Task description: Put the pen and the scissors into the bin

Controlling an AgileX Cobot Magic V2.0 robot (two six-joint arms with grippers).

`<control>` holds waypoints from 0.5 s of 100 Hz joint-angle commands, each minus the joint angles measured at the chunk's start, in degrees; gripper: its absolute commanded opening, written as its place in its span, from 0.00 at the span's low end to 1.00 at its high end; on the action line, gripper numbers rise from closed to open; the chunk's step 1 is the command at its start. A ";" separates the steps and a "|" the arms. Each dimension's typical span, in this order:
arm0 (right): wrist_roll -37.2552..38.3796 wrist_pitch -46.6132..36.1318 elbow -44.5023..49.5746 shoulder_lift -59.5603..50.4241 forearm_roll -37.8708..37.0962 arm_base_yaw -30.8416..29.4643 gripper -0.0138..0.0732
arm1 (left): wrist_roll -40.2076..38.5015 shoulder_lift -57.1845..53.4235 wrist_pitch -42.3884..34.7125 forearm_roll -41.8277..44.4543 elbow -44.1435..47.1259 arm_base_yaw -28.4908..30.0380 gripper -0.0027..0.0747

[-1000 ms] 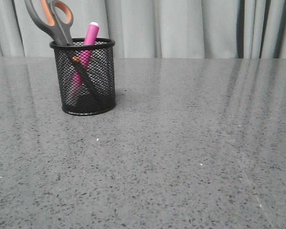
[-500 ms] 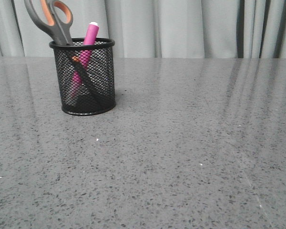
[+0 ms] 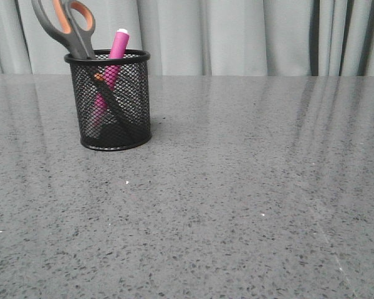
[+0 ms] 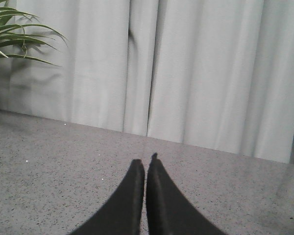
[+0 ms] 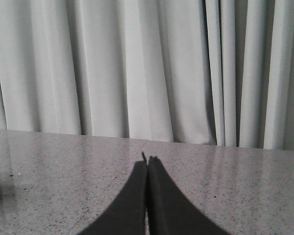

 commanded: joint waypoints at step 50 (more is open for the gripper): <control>-0.71 -3.56 -1.52 0.45 0.49 -0.24 0.08 | -0.41 0.65 0.69 -0.55 -1.38 -0.06 0.01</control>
